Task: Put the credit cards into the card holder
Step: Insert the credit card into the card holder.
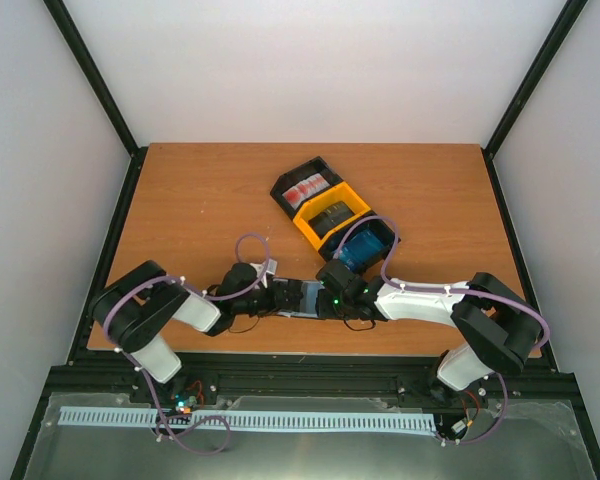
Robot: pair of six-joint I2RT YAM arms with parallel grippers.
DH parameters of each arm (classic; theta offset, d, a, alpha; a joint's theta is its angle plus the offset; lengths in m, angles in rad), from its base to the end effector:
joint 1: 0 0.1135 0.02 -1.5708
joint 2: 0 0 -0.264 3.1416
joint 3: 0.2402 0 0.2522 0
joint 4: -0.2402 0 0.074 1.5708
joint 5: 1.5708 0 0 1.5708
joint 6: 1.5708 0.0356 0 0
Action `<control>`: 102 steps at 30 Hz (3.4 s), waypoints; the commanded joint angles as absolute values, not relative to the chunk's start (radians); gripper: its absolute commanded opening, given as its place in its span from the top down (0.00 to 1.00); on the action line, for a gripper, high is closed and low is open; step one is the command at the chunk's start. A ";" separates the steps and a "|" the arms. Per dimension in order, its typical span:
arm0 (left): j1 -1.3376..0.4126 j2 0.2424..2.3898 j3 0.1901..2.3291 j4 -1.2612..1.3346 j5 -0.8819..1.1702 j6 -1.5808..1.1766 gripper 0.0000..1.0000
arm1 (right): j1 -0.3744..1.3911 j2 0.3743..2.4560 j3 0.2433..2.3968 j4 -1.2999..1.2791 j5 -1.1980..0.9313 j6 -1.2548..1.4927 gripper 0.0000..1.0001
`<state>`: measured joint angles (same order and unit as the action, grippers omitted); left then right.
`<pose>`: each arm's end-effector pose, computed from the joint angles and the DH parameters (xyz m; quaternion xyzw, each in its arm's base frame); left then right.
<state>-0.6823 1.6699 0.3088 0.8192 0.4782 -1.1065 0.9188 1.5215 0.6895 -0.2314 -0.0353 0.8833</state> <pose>0.1808 -0.1680 0.0946 -0.0641 0.8514 -0.5019 0.1385 0.1626 0.2150 0.1407 -0.0216 0.9676 0.2073 0.1424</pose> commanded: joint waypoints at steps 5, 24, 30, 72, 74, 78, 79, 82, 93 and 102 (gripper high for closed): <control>-0.716 1.523 0.359 0.424 0.385 -1.031 0.48 | 0.927 1.560 0.685 -0.258 -0.028 0.889 0.68; -0.718 1.536 0.520 0.004 0.264 -0.927 0.33 | 0.927 1.568 0.683 -0.244 -0.036 0.893 0.68; -0.730 1.530 0.532 -0.048 0.219 -0.918 0.33 | 0.927 1.568 0.681 -0.243 -0.037 0.891 0.68; -0.738 1.471 0.572 -0.127 0.201 -0.877 0.35 | 0.927 1.565 0.674 -0.228 -0.041 0.886 0.69; -0.739 1.462 0.582 -0.152 0.188 -0.890 0.34 | 0.927 1.566 0.673 -0.227 -0.041 0.886 0.69; -0.740 1.444 0.602 -0.248 0.150 -0.900 0.32 | 0.927 1.568 0.673 -0.224 -0.042 0.887 0.69; -0.741 1.438 0.604 -0.261 0.138 -0.900 0.32 | 0.927 1.569 0.673 -0.224 -0.042 0.885 0.69; -0.740 1.423 0.608 -0.276 0.118 -0.899 0.32 | 0.927 1.572 0.673 -0.222 -0.043 0.885 0.69; -0.741 1.500 0.624 -0.202 0.150 -0.859 0.54 | 0.927 1.580 0.673 -0.218 -0.046 0.886 0.69; -0.740 1.503 0.589 -0.059 0.305 -0.794 0.56 | 0.926 1.588 0.680 -0.214 -0.049 0.882 0.70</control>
<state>-0.7372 1.4727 0.6102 -0.0845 0.2314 -0.8413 0.9188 1.5467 0.6930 -0.1749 -0.0433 0.8829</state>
